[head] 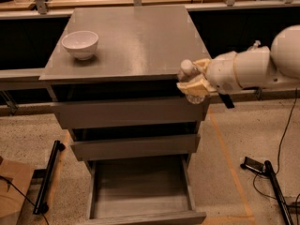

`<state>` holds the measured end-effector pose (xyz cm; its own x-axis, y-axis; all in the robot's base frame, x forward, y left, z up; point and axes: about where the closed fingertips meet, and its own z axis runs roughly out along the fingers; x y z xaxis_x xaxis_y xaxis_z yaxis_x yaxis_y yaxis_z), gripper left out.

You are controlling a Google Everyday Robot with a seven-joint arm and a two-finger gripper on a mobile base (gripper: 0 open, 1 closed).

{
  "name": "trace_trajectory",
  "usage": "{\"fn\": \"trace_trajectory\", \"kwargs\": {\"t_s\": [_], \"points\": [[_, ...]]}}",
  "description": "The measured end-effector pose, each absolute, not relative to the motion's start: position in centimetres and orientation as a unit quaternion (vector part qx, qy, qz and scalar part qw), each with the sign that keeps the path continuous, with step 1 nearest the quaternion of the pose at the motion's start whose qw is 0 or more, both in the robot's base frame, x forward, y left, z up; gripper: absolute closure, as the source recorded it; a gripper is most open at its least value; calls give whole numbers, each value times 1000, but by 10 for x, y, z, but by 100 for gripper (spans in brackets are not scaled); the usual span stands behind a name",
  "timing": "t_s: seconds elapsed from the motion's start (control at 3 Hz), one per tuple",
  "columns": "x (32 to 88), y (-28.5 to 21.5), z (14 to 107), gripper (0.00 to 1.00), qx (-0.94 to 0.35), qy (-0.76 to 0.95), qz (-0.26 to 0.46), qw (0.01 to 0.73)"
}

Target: Pick water bottle from bottom drawer and place on counter

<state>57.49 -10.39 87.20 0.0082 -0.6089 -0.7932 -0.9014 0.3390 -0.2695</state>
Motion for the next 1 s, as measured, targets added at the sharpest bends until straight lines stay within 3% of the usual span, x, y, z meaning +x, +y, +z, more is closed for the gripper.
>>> {"fn": "trace_trajectory", "kwargs": {"t_s": [1.0], "points": [[637, -46, 1030, 100, -669, 578, 15, 468]]}}
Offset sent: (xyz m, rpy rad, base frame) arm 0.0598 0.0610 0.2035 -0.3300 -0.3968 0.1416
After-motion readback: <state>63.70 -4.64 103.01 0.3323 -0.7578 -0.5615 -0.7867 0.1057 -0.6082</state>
